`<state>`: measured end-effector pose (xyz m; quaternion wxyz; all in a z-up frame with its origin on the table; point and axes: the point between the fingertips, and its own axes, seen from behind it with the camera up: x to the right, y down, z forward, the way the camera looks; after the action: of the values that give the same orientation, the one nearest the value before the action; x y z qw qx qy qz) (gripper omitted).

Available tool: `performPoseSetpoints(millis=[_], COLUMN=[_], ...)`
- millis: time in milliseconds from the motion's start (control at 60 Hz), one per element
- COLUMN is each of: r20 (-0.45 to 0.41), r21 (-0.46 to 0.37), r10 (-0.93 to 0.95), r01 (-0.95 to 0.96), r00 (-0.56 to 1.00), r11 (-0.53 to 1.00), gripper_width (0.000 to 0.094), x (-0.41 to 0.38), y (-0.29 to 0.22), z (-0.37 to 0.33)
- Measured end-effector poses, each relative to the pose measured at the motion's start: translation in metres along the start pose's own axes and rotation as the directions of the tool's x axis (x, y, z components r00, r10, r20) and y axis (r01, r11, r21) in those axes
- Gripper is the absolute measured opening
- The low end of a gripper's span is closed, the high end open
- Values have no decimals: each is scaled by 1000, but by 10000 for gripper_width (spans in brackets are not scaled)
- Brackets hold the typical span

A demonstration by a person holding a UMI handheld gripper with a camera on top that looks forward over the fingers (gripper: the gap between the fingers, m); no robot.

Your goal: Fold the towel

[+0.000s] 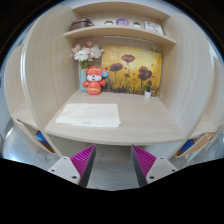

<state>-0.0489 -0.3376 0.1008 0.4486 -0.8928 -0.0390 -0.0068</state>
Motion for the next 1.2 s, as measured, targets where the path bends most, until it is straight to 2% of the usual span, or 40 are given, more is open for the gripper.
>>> performPoseSetpoints(millis=[150,317,517,650,700,850,883,917,1050,1117,1200], r20=[125,225,225,204,171,92,74,40,91,87,36], r21=[-33,-37,-32,-83,-91,-67,-69,-72,-105,-64,12], r10=[-38,-53,-83,-113,-129,-130,-130,-149,-168,-136,-92], r01=[43,63,92,132,147,137,136,152,177,142,92], r00=[991,973,971,972,977,987,989,988,982,987,995], r11=[999,997,995,988,985,988,988,986,979,988,996], gripper_width=[696,696,699,694,633,304,213,76,55,55,56], x=[-100,-206,-272,-287,-281,-268,-263,-255,-256,-240,-202], y=[3,-32,-79,-79,-79,-82,-82,-84,-90,-118,-162], z=[54,124,218,263,270,276,277,280,276,262,241])
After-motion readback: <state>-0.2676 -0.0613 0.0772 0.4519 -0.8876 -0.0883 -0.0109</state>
